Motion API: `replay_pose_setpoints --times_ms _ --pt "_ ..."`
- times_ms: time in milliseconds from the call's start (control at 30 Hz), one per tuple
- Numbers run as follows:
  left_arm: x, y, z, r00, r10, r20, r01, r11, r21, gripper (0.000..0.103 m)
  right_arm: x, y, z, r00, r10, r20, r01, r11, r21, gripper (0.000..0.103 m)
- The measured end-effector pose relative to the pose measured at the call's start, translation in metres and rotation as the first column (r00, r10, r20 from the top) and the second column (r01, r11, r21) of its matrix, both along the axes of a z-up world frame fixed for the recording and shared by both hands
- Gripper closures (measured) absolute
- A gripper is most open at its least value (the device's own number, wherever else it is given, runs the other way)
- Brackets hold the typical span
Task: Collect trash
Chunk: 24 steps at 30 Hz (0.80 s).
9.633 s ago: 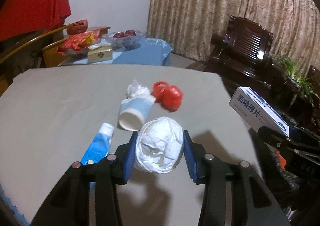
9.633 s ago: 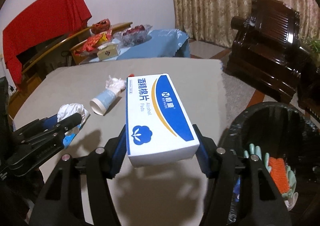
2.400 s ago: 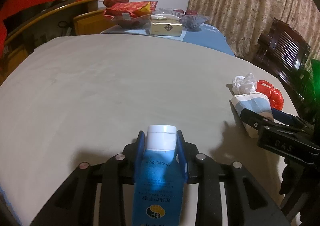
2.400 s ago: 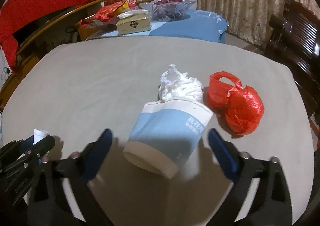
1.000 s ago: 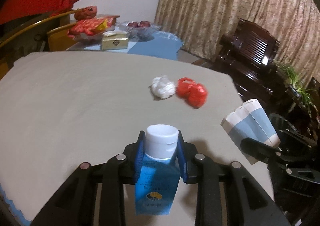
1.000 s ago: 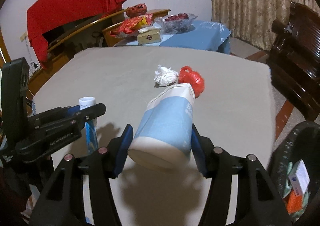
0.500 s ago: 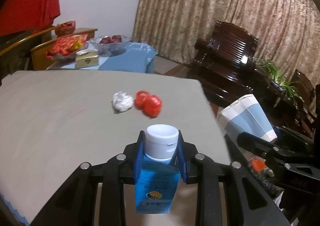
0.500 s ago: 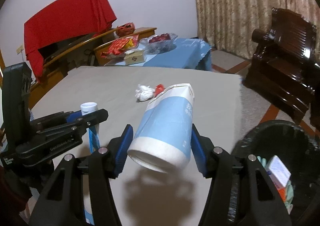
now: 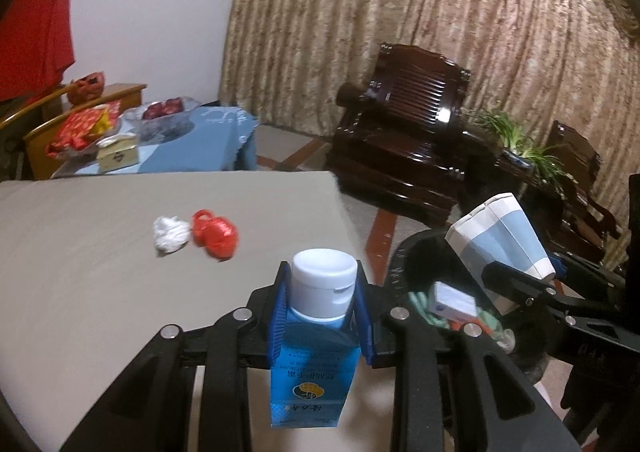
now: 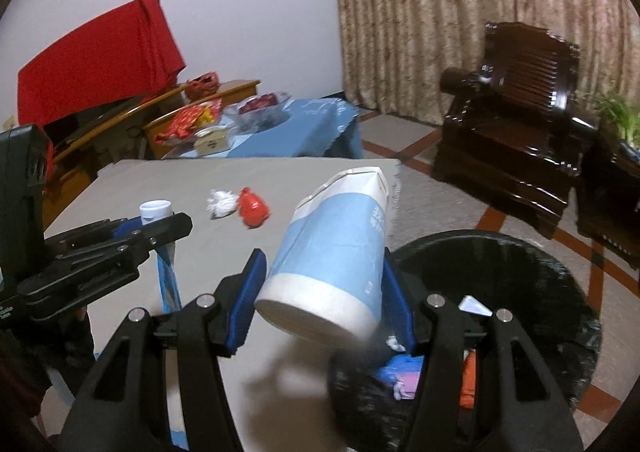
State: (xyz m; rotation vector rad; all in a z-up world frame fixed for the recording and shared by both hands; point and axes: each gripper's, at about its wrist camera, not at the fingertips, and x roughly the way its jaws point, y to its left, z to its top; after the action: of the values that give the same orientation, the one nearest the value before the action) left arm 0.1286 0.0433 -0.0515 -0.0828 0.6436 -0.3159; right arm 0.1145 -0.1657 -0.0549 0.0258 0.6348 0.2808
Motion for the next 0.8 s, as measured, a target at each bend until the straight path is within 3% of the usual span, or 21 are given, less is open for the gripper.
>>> replay_pose_setpoints --times_ms 467,800 --pt "0.005 -0.095 0.021 0.981 -0.179 0.068 0.18 0.984 -0.005 0.074 -0.026 -0.08 0.014 0.988 -0.143 0.054 0.144 0.99 -0.013 0.048" --pt "0.013 -0.155 0.02 0.956 -0.286 0.066 0.287 0.958 -0.013 0.074 -0.036 -0.13 0.013 0.967 -0.243 0.072 0.245 0.969 -0.016 0.047"
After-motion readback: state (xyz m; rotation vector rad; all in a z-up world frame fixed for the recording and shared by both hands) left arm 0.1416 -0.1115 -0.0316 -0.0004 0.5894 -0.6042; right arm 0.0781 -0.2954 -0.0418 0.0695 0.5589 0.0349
